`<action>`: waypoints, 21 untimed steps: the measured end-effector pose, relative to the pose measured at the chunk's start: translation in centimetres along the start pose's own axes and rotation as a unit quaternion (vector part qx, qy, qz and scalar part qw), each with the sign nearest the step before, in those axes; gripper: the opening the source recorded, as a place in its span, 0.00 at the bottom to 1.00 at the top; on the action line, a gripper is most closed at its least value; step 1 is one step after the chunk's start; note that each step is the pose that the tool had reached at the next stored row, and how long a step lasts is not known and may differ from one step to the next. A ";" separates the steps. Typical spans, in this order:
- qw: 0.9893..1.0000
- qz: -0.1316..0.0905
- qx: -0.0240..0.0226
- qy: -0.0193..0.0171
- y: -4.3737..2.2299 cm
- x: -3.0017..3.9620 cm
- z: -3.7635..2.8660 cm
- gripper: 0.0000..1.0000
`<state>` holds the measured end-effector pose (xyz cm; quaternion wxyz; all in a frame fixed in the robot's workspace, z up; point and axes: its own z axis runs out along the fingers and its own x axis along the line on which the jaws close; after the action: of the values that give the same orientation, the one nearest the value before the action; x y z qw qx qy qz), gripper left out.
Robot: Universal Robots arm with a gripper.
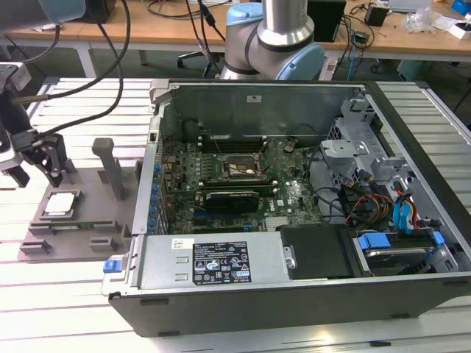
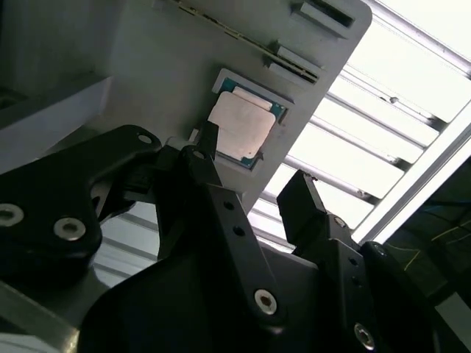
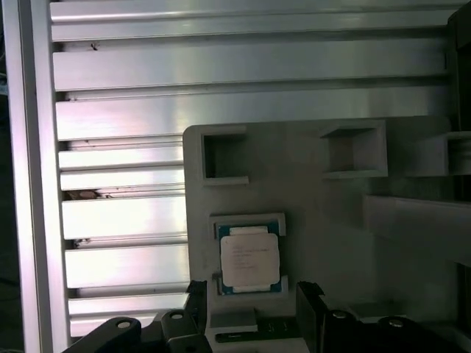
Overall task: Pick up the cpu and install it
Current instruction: 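Pick up the cpu and move it towards the insertion slot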
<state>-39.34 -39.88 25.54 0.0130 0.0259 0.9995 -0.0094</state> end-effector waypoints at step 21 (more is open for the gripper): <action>1.000 -0.002 0.007 0.000 0.08 -0.77 2.36 0.60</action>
<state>-38.50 -39.89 23.20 0.0125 0.0245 0.9995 -0.0162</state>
